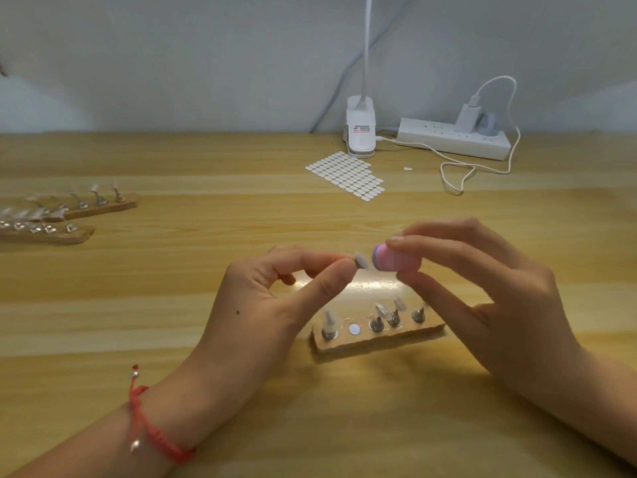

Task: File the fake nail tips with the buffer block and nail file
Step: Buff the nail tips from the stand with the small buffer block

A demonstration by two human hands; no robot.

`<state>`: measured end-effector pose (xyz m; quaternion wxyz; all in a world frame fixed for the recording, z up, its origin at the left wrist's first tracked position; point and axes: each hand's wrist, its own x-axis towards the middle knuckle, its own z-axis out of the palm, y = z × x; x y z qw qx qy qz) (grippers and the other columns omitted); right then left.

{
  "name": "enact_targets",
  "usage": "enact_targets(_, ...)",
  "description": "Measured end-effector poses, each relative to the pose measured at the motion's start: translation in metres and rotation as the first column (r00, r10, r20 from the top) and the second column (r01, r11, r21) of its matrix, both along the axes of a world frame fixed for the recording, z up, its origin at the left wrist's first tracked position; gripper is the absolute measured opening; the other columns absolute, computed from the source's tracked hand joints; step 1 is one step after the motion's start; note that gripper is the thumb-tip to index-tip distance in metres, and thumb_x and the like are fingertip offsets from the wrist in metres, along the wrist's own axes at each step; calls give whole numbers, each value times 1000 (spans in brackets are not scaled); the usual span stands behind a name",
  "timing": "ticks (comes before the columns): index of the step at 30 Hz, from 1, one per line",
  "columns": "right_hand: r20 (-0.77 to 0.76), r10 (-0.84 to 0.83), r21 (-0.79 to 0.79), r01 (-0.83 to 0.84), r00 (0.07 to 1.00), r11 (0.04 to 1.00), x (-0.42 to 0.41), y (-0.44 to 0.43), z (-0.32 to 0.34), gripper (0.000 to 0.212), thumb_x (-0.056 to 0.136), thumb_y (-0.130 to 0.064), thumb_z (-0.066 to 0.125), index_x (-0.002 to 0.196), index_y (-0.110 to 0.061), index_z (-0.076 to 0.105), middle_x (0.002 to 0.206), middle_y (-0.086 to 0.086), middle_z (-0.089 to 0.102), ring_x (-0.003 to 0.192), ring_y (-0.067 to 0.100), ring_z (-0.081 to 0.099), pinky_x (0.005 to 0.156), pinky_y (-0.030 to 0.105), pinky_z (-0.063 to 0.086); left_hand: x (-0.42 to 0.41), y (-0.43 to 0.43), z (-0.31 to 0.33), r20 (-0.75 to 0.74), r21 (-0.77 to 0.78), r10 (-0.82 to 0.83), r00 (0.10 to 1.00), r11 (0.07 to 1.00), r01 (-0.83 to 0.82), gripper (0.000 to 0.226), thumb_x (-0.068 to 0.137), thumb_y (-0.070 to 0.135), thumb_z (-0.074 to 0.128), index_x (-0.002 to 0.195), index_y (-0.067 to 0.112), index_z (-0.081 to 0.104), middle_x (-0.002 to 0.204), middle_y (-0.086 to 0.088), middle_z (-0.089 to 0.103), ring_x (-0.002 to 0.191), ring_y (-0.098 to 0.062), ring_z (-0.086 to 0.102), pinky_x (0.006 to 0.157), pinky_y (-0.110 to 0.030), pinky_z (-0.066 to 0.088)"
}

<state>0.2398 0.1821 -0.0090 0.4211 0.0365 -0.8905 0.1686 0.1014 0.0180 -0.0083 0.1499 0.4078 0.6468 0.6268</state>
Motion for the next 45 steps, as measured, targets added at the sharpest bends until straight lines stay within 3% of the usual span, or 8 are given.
enact_targets(3, -54, -1, -8, 0, 999, 1000, 2, -4, 6, 33, 88, -9, 71, 116, -21, 59, 113, -2, 63, 106, 12, 63, 92, 28, 51, 2, 1, 2, 29, 1, 5, 1000, 1000, -5, 11, 72, 43, 73, 82, 41, 76, 84, 16, 74, 74, 1, 60, 78, -32, 43)
enact_targets(6, -52, 43, 135, -36, 998, 990, 1, -14, 4, 23, 88, -5, 72, 109, -14, 69, 111, 0, 67, 104, 18, 62, 93, 26, 47, 3, 2, 2, 4, -4, -35, 999, 999, 35, 15, 71, 44, 76, 85, 38, 76, 87, 12, 75, 83, -15, 64, 78, -46, 45)
enact_targets(11, -33, 22, 220, -14, 999, 975, 1, -7, 3, 21, 86, 1, 71, 105, -8, 73, 108, 7, 67, 107, 21, 60, 96, 27, 47, 3, 2, 1, 77, -6, -87, 993, 996, 88, 24, 69, 47, 69, 89, 38, 77, 91, 9, 75, 94, -26, 66, 91, -56, 46)
enact_targets(14, -40, 2, 231, 7, 999, 973, 1, -1, 5, 24, 84, 5, 71, 105, -7, 72, 108, 7, 66, 108, 22, 59, 96, 29, 47, 4, 3, 2, 123, -22, -110, 986, 993, 114, 25, 66, 49, 68, 90, 44, 76, 91, 9, 76, 101, -36, 61, 96, -57, 43)
enact_targets(23, -18, 35, 272, -29, 999, 962, 3, -5, 5, 19, 93, 0, 64, 109, -7, 72, 110, 9, 65, 110, 22, 59, 99, 28, 46, 6, 3, 6, 92, -45, -113, 989, 992, 117, 22, 72, 34, 71, 94, 38, 76, 88, 10, 76, 95, -17, 67, 96, -54, 43)
enact_targets(35, 20, 127, 192, -129, 992, 973, 1, -15, -1, 20, 100, -8, 56, 105, -6, 75, 110, 8, 67, 110, 21, 60, 97, 29, 47, 7, 3, 6, 64, 1, -111, 992, 994, 112, 22, 72, 32, 69, 92, 33, 77, 84, 0, 74, 95, -30, 60, 93, -50, 43)
enact_targets(40, -47, 40, 141, -33, 998, 990, 0, -2, 4, 26, 89, 10, 63, 109, -4, 71, 109, 12, 63, 108, 27, 60, 92, 39, 51, 4, 2, 2, 51, -5, -99, 994, 995, 100, 25, 66, 45, 70, 89, 37, 77, 83, -2, 71, 93, -24, 60, 89, -43, 43)
enact_targets(45, -7, 117, 175, -114, 993, 978, 1, -9, -4, 27, 88, 10, 63, 107, -7, 73, 109, 10, 66, 109, 25, 62, 94, 33, 49, 4, 3, 3, 72, -25, -89, 993, 996, 91, 22, 70, 43, 74, 89, 34, 77, 87, 8, 75, 91, -17, 67, 90, -41, 47)
